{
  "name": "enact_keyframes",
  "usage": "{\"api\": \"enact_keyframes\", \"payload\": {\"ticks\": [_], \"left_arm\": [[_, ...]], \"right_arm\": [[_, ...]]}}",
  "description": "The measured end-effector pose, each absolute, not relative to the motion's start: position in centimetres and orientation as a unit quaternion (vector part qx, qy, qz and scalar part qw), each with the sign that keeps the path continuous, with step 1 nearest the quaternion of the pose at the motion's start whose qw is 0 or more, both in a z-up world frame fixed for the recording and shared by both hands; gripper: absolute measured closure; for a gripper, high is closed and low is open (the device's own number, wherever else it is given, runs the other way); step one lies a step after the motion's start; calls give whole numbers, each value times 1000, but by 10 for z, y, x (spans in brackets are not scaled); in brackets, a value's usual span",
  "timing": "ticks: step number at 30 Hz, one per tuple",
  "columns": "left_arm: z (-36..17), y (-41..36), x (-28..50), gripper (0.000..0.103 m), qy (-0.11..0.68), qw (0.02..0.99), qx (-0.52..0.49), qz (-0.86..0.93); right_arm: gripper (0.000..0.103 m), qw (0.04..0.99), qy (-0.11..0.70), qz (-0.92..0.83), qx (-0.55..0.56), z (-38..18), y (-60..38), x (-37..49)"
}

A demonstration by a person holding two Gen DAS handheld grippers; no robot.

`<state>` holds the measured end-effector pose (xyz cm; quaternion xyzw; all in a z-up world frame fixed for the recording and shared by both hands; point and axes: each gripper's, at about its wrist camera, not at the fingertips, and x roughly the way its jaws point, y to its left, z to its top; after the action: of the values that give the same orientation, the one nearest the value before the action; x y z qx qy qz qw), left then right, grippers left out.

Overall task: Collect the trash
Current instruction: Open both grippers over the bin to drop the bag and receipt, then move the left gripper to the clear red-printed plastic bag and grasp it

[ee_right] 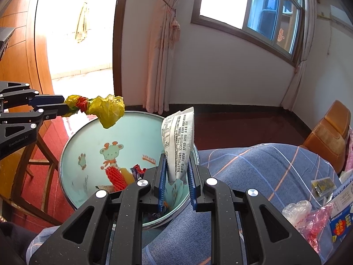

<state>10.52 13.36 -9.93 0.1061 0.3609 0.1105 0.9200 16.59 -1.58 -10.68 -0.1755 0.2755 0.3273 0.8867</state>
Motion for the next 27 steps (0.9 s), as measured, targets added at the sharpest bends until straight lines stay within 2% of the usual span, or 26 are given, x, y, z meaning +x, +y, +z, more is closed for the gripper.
{"api": "enact_keyframes", "payload": {"ticks": [2, 5, 7, 8, 15, 27], "left_arm": [[-99, 133, 105, 82, 360, 920, 105, 109], [-101, 131, 106, 80, 363, 921, 101, 100], [-102, 130, 106, 69, 362, 922, 94, 95], [-102, 129, 105, 56, 360, 923, 95, 95], [-103, 124, 106, 54, 360, 924, 98, 89], [-104, 125, 107, 53, 360, 924, 99, 87]], "right_arm": [[84, 886, 277, 328, -175, -107, -16, 166], [75, 886, 275, 329, -177, -106, -15, 165], [72, 886, 275, 328, -176, -106, -15, 166], [69, 887, 276, 328, -174, -106, -15, 167], [62, 889, 276, 321, -173, -106, -18, 168], [60, 891, 276, 316, -173, -106, -19, 168]]}}
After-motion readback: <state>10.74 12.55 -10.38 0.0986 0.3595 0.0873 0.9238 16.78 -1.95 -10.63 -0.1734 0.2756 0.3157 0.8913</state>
